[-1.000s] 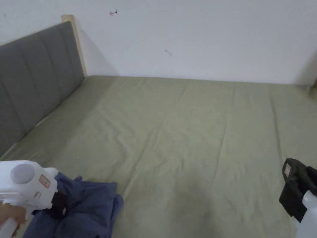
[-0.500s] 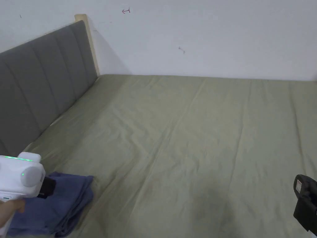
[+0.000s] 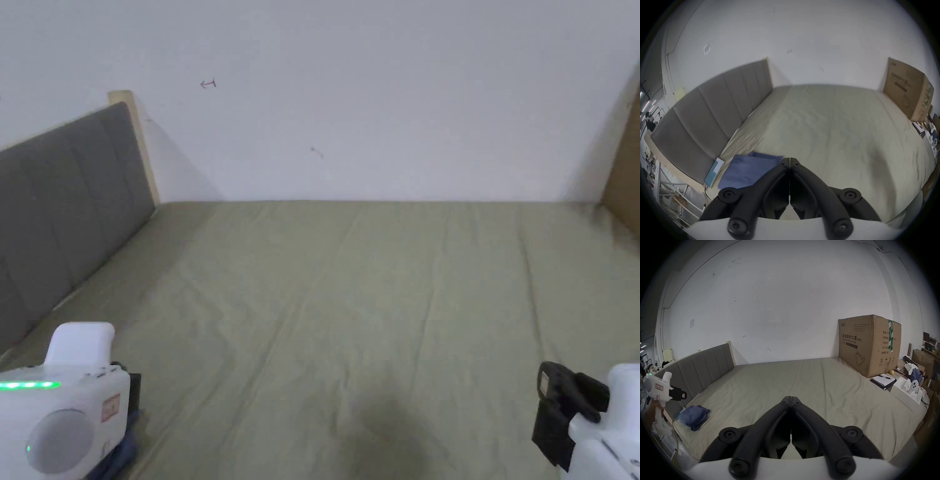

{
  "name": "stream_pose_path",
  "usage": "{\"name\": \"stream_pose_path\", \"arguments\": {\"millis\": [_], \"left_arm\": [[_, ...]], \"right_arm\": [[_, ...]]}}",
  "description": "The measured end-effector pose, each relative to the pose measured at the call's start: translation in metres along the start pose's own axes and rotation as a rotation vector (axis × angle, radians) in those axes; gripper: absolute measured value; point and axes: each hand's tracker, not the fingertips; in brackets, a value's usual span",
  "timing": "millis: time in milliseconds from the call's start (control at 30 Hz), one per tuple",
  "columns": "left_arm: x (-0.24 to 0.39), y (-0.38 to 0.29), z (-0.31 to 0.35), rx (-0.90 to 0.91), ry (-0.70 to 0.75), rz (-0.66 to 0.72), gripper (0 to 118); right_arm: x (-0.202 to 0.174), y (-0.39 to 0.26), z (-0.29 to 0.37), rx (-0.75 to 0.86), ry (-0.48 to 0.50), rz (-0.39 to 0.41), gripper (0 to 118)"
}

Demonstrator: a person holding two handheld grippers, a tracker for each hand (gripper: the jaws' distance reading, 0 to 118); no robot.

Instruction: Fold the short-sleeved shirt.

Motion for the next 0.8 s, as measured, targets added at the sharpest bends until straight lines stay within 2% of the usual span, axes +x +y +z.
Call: {"name": "stream_pose_path", "arguments": {"millis": [67, 200, 333, 400, 467, 500, 533, 600, 633, 667, 700, 767, 800], "left_arm": [[0.029, 0.003, 0.025, 0.059, 0.003, -0.016, 0], [0.066, 0.013, 0.064, 0.124, -0.086, 0.039, 0], [0.103, 0.026, 0.104, 0.264, -0.074, 0.038, 0], [0.119, 0.031, 0.123, 0.318, -0.096, 0.041, 0], [0.134, 0.036, 0.137, 0.375, -0.107, 0.041, 11], [0.141, 0.038, 0.143, 0.362, -0.099, 0.041, 24], [0.148, 0.041, 0.15, 0.365, -0.105, 0.03, 53], [0.158, 0.044, 0.161, 0.379, -0.137, 0.023, 103], [0.162, 0.044, 0.167, 0.391, -0.162, 0.037, 117], [0.165, 0.044, 0.171, 0.397, -0.183, 0.061, 118], [0.168, 0.042, 0.177, 0.411, -0.194, 0.088, 118], [0.173, 0.041, 0.191, 0.445, -0.216, 0.123, 118], [0.175, 0.043, 0.192, 0.419, -0.208, 0.12, 118]], "right_arm": [[0.005, 0.009, 0.002, 0.011, -0.014, 0.004, 0], [0.015, 0.027, 0.003, 0.026, -0.052, 0.009, 0], [0.029, 0.046, 0.008, 0.014, -0.045, -0.038, 0], [0.032, 0.054, 0.012, 0.042, -0.066, -0.021, 0], [0.035, 0.062, 0.016, 0.064, -0.104, 0.035, 1], [0.036, 0.066, 0.019, 0.078, -0.115, 0.041, 6], [0.038, 0.07, 0.022, 0.07, -0.11, 0.042, 16], [0.044, 0.076, 0.026, 0.063, -0.092, 0.028, 47], [0.046, 0.076, 0.029, 0.062, -0.082, 0.013, 70], [0.048, 0.075, 0.032, 0.069, -0.075, -0.001, 87], [0.05, 0.074, 0.035, 0.074, -0.073, -0.006, 95], [0.051, 0.071, 0.039, 0.084, -0.073, 0.011, 98], [0.051, 0.07, 0.042, 0.086, -0.082, 0.033, 106]]}}
